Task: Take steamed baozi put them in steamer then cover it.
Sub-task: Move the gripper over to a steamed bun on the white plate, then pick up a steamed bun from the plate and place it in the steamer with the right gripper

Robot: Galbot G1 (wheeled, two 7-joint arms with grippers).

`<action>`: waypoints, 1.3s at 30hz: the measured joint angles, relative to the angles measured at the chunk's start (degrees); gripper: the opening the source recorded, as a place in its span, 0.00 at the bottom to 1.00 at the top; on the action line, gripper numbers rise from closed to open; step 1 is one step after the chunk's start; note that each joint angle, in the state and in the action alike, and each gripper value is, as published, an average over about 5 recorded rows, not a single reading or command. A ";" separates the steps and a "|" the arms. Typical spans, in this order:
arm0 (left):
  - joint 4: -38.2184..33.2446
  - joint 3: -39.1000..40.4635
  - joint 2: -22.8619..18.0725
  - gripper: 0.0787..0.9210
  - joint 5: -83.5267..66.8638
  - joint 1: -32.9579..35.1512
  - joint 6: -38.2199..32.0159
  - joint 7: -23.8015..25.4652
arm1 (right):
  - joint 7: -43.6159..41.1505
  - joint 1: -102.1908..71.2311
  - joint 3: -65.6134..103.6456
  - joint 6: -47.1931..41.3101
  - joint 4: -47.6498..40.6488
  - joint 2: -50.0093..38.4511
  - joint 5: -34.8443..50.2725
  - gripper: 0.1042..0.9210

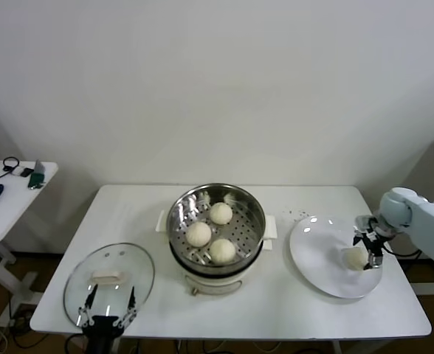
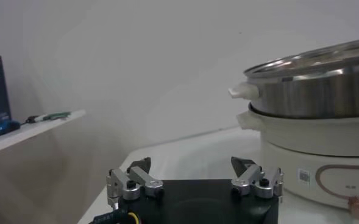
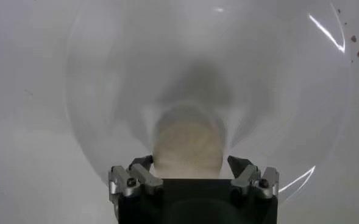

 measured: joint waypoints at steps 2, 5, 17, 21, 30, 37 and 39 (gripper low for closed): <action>0.00 -0.05 0.01 0.88 0.00 -0.01 0.01 -0.03 | -0.20 0.12 -0.13 0.01 -0.10 0.11 -0.04 0.86; 0.01 -0.09 0.01 0.88 -0.01 -0.08 0.01 -0.19 | -0.51 0.38 -0.51 -0.03 -0.06 0.12 0.02 0.81; 0.00 -0.16 -0.04 0.88 -0.17 -0.16 0.03 -0.76 | -0.96 1.59 -1.81 -0.35 -0.02 0.16 1.48 0.68; -0.25 -0.18 -0.04 0.88 -0.27 0.01 0.03 -0.79 | -0.61 2.91 -3.04 -1.20 0.51 0.01 3.64 0.68; -1.32 0.23 -0.21 0.88 -0.50 0.43 -0.31 -0.86 | 1.42 13.69 -12.63 -5.32 2.84 1.73 17.52 0.68; -2.00 1.08 -0.18 0.88 -0.81 1.34 -0.82 -1.21 | 3.13 28.21 -24.78 -8.43 5.44 6.47 33.82 0.68; -2.23 1.29 -0.07 0.88 -1.04 1.52 -0.93 -1.22 | 3.54 32.27 -28.30 -9.05 6.15 8.20 38.41 0.68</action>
